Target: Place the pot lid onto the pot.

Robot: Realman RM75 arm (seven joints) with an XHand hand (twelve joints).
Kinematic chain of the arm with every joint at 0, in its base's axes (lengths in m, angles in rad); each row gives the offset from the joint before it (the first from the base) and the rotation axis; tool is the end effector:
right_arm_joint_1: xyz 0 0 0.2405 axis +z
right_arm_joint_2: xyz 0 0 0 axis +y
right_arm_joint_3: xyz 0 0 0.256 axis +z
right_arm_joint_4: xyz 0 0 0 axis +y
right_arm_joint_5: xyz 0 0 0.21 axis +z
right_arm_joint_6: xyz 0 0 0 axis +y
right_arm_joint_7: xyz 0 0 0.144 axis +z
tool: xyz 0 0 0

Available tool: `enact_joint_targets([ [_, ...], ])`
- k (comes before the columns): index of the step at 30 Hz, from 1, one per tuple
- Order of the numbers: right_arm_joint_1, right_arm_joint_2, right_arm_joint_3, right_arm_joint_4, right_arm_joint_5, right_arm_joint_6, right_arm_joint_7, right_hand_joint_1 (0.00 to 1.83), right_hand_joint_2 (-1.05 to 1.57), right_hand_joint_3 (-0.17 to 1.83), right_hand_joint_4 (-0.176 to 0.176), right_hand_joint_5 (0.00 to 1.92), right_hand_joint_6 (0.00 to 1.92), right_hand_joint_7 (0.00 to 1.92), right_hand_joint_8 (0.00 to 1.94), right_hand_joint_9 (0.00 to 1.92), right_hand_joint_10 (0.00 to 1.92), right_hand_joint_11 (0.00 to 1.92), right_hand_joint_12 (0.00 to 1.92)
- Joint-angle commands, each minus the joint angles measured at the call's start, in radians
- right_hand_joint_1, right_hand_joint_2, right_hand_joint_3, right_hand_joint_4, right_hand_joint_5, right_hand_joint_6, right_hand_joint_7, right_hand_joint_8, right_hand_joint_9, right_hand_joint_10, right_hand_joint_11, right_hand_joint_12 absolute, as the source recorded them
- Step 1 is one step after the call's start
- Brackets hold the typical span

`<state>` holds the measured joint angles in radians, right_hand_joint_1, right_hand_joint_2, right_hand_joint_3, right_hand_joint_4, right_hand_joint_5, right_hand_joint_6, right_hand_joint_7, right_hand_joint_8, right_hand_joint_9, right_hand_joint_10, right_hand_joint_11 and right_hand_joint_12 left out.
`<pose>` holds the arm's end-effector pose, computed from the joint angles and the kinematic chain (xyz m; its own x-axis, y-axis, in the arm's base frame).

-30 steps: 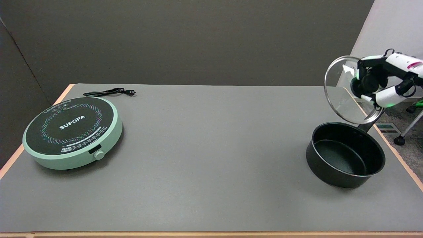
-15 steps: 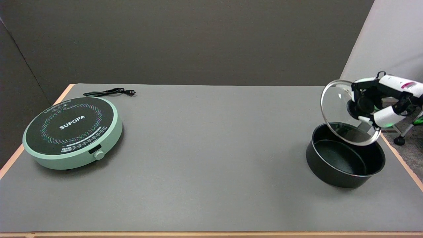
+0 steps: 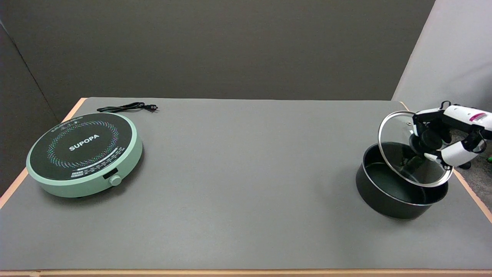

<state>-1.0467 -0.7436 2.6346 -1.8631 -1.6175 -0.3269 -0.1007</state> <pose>-0.1295 -0.1790 0.5385 0.9283 -0.2265 0.2947 -0.2164 0.3151 0.9240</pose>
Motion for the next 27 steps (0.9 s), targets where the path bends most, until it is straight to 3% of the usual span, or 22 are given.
enact_joint_targets([
  [1, -0.023, -0.033, 0.002, -0.008, 0.114, -0.013, -0.133, 1.37, 0.68, 1.04, 0.176, 0.55, 1.72, 0.9, 1.54, 0.83, 1.92, 0.66, 1.54],
  [27, -0.085, 0.086, -0.004, 0.001, 0.148, -0.173, -0.138, 1.37, 0.68, 1.05, 0.176, 0.55, 1.73, 0.9, 1.54, 0.84, 1.92, 0.66, 1.53],
])
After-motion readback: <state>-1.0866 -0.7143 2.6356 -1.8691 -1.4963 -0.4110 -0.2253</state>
